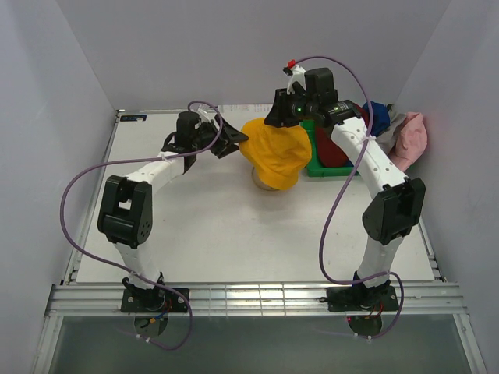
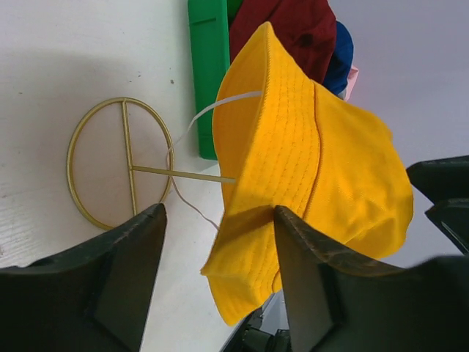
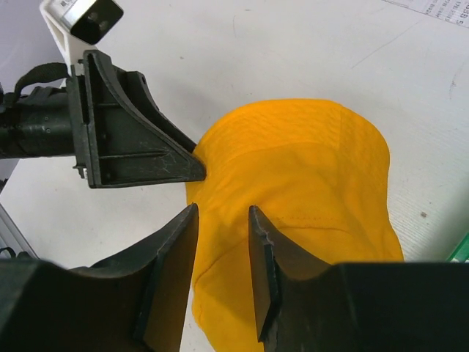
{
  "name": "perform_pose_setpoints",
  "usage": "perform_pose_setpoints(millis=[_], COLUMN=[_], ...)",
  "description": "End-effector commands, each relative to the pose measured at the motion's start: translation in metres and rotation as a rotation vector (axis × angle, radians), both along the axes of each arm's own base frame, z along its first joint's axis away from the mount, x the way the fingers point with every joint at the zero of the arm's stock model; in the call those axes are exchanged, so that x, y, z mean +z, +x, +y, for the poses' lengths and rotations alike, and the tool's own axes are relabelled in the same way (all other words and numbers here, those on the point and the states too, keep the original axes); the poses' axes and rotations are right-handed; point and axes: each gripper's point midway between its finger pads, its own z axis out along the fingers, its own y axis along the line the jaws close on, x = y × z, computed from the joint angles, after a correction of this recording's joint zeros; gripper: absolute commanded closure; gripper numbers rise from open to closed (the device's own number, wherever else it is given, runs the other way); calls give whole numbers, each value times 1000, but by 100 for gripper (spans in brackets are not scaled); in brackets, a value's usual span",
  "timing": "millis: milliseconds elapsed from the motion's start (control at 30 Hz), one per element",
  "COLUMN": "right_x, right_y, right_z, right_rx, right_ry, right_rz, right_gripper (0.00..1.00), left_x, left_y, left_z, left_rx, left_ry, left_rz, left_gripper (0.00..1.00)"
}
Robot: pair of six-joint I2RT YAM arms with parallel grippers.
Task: Stack the hats
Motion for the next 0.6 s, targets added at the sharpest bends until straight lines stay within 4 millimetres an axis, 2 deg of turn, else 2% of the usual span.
perform_pose_setpoints(millis=[0, 33, 67, 300, 400, 533, 567], right_x=[25, 25, 24, 25, 24, 27, 28], right_y=[3, 3, 3, 2, 2, 3, 3], right_z=[2, 2, 2, -2, -3, -6, -7], right_rx=[-1, -4, -4, -22, -29, -41, -48], right_ry=[15, 14, 9, -2, -10, -19, -24], right_rz=[-63, -62, -62, -66, -62, -68, -71], right_gripper=[60, 60, 60, 60, 60, 60, 60], left_x=[25, 24, 23, 16, 12, 2, 0], left_y=[3, 3, 4, 5, 6, 8, 8], left_z=[-8, -8, -9, -7, -7, -7, -6], left_rx=[-20, -18, -18, -7, -2, 3, 6], left_ry=[-42, -41, -40, -28, -24, -16, -14], left_rz=[-59, -57, -56, -46, -34, -10, -3], left_gripper=[32, 34, 43, 73, 82, 100, 100])
